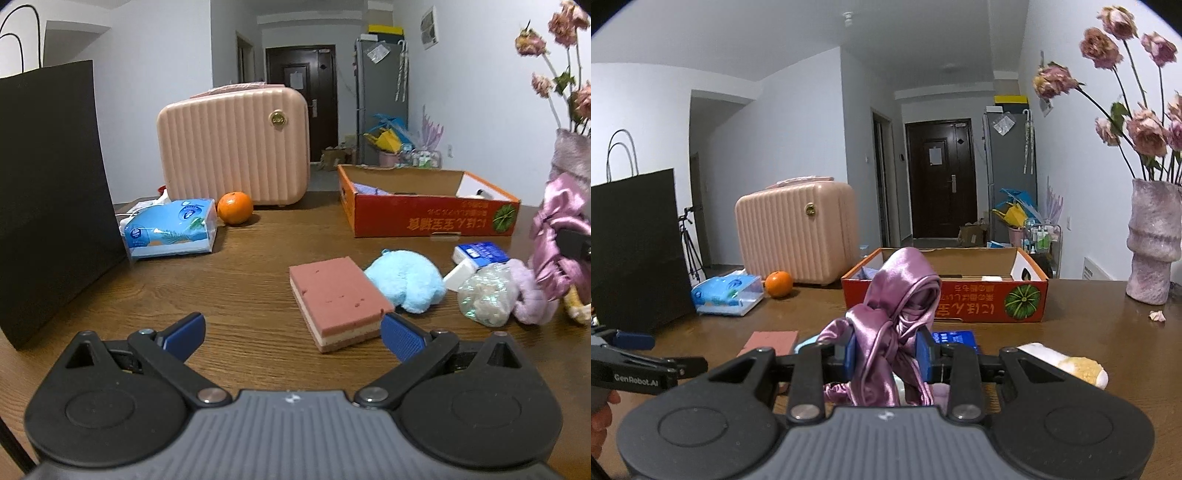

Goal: Organize soft objects
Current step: 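Carry the pink satin scrunchie in the right tool toward the box while the left tool grasps the pink sponge, then carry the pink sponge in the left tool and scrunchie in the right tool to the box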

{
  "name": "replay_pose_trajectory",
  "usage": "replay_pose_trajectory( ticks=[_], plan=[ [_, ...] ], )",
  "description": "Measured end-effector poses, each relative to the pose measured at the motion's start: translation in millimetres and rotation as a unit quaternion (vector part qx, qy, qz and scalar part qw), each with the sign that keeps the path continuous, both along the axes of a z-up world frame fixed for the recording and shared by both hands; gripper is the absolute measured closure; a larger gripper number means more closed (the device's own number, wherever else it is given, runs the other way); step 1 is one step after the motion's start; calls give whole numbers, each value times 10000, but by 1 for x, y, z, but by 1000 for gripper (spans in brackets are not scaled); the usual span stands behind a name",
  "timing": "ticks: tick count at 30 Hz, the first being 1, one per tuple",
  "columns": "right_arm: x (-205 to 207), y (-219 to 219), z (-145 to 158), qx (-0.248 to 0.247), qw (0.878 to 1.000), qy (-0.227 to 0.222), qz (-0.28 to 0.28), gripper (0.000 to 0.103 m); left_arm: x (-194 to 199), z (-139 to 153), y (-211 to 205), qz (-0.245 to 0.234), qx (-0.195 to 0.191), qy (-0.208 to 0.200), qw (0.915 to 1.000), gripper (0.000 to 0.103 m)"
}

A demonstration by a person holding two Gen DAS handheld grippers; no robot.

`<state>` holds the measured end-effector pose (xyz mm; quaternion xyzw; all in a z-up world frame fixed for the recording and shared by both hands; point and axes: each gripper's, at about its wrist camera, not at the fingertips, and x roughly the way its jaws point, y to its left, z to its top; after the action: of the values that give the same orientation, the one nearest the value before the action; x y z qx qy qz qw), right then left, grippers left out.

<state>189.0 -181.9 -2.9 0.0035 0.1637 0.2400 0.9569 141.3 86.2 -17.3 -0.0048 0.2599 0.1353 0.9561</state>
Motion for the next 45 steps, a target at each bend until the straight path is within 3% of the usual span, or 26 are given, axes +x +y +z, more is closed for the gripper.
replay_pose_trajectory(
  ticks=[9,23,27,30,32,37,45],
  plan=[
    [19,-25,-7,200,9995,90,-210,72,40,-6,-22,-22,3,165,9999,0],
    [47,-67,-17,401,9975,230,-531,71,99,-38,-40,524,354,604,9962,0],
    [50,-71,-21,405,9971,287,-582,71,106,-42,-31,515,183,664,9963,0],
    [51,-69,-23,352,9971,300,-598,71,111,-45,-23,500,72,723,9961,14],
    [50,-68,-25,327,9971,305,-611,71,114,-47,-16,419,-116,838,9955,31],
    [46,-63,-29,244,9975,266,-605,71,112,-46,-11,290,-303,815,9958,32],
    [43,-60,-30,150,9974,204,-676,71,99,-34,-14,292,-109,469,9984,32]
  ],
)
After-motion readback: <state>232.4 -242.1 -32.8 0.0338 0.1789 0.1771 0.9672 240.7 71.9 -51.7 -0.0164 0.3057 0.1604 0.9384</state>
